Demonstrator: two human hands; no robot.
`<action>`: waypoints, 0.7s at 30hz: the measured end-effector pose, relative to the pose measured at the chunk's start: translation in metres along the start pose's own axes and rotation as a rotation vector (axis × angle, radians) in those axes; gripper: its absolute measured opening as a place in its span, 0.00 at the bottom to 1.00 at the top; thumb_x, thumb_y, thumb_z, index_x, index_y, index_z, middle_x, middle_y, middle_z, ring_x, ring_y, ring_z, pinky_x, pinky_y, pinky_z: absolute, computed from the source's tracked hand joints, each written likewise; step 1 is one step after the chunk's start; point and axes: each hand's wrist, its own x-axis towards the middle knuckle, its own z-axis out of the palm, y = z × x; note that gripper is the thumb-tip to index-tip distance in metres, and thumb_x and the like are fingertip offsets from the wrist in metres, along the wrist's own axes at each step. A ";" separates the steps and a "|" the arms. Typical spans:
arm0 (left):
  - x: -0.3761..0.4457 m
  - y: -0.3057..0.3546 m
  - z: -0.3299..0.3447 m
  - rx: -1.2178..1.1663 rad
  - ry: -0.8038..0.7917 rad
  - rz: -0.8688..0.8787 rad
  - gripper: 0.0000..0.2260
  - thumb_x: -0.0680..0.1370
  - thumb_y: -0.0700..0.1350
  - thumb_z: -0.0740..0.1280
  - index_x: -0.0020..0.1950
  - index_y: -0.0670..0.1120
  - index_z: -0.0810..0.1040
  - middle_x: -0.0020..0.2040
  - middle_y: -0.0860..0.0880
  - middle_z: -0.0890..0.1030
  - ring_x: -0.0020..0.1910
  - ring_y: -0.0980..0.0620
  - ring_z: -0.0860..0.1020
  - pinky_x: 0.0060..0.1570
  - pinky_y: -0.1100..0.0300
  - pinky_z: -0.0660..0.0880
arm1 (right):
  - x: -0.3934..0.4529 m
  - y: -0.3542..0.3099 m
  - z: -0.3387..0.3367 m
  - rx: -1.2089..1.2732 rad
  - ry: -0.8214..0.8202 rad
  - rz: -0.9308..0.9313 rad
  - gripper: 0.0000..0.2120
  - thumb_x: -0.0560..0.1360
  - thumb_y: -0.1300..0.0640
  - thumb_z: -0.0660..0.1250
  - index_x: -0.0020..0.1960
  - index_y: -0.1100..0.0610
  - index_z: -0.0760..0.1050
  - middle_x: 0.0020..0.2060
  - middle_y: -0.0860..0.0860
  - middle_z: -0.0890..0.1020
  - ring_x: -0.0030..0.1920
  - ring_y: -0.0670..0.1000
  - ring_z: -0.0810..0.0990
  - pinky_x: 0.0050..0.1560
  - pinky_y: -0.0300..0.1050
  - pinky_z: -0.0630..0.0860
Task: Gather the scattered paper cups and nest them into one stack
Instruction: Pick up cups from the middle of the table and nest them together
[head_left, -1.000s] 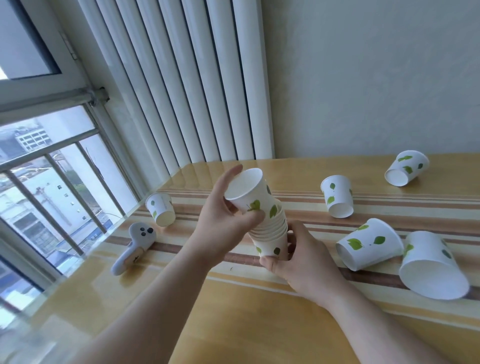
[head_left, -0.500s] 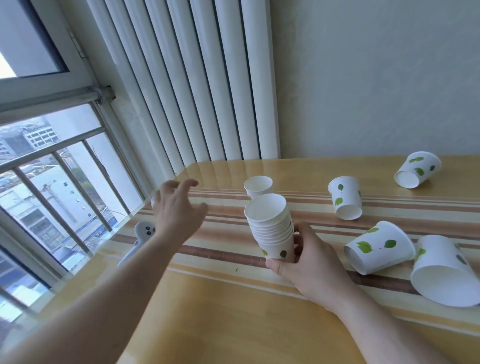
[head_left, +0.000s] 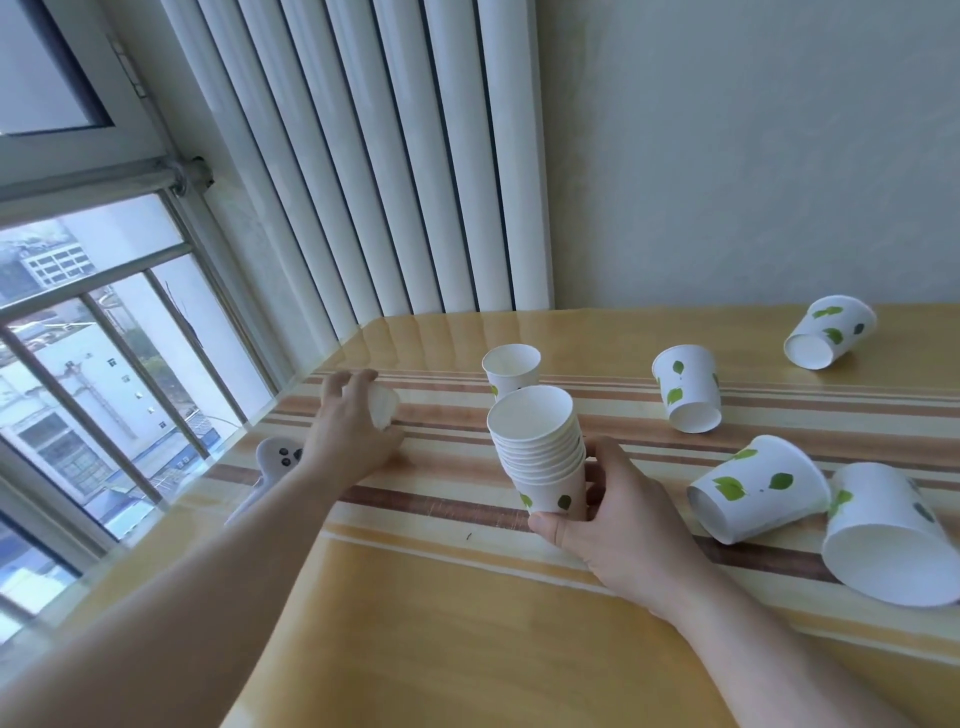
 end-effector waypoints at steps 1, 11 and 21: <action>-0.005 0.007 0.003 -0.135 -0.014 -0.029 0.36 0.77 0.48 0.76 0.83 0.53 0.65 0.80 0.47 0.60 0.71 0.39 0.74 0.63 0.46 0.79 | 0.000 -0.001 0.000 0.001 0.000 0.000 0.25 0.67 0.46 0.83 0.56 0.37 0.72 0.49 0.39 0.86 0.45 0.36 0.83 0.41 0.37 0.76; -0.064 0.128 -0.035 -1.375 -0.030 0.227 0.26 0.72 0.47 0.81 0.61 0.47 0.69 0.57 0.42 0.81 0.53 0.43 0.85 0.52 0.42 0.86 | 0.000 0.000 0.000 -0.013 0.007 -0.005 0.25 0.68 0.46 0.83 0.56 0.38 0.72 0.51 0.40 0.86 0.48 0.39 0.84 0.48 0.43 0.82; -0.094 0.118 -0.002 -1.139 -0.087 0.380 0.20 0.67 0.47 0.82 0.51 0.62 0.76 0.65 0.50 0.83 0.57 0.45 0.84 0.58 0.36 0.81 | 0.000 0.002 0.000 -0.018 0.006 -0.019 0.26 0.69 0.44 0.82 0.60 0.38 0.71 0.53 0.41 0.85 0.49 0.41 0.85 0.46 0.43 0.82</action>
